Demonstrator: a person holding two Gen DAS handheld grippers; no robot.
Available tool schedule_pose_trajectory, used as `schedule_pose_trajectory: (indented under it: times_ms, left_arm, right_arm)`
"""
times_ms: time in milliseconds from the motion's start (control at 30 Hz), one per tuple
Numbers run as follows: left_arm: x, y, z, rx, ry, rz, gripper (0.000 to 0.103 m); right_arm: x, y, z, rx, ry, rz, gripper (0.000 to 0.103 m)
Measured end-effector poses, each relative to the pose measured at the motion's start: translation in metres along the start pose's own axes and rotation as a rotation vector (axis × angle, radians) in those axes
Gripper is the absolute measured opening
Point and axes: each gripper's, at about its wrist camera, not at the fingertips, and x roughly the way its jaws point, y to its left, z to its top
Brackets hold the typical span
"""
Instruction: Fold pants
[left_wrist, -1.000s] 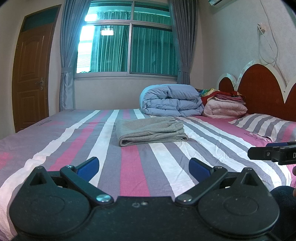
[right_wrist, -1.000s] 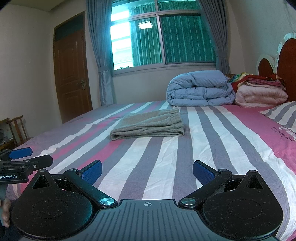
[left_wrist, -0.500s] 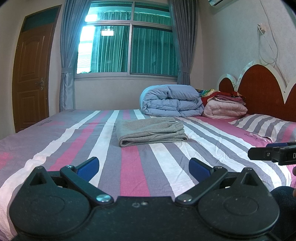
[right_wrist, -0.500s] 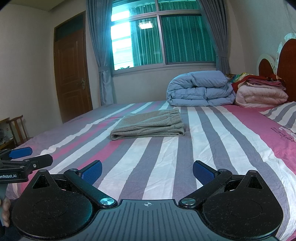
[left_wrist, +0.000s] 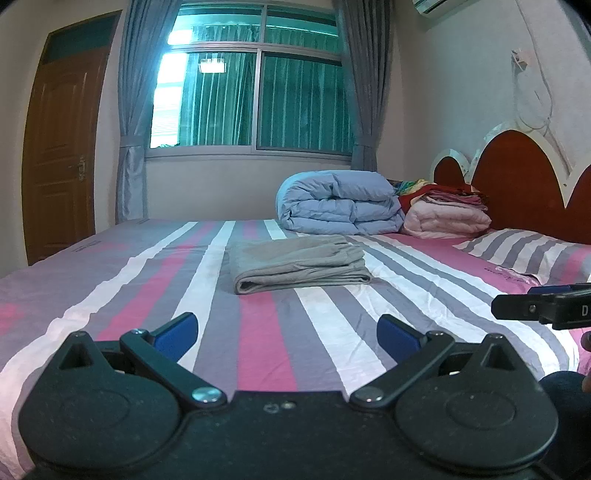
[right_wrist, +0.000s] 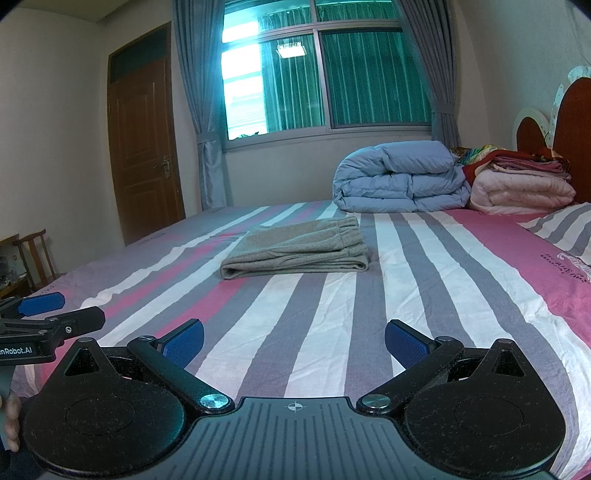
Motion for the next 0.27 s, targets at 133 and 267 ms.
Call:
schedule_pose_trajectory:
  times_ms: [133,267]
  left_arm:
    - [0.0011,0.0007,0.0011,-0.002,-0.001,-0.005,0.097]
    - [0.0032,0.0007,0.0024,0.002,0.009,-0.009,0.097]
  right_arm:
    - [-0.0002,-0.0001,0.0,0.0,0.0,0.0,0.103]
    - [-0.0005,0.0001,0.0,-0.001,0.0,0.0,0.103]
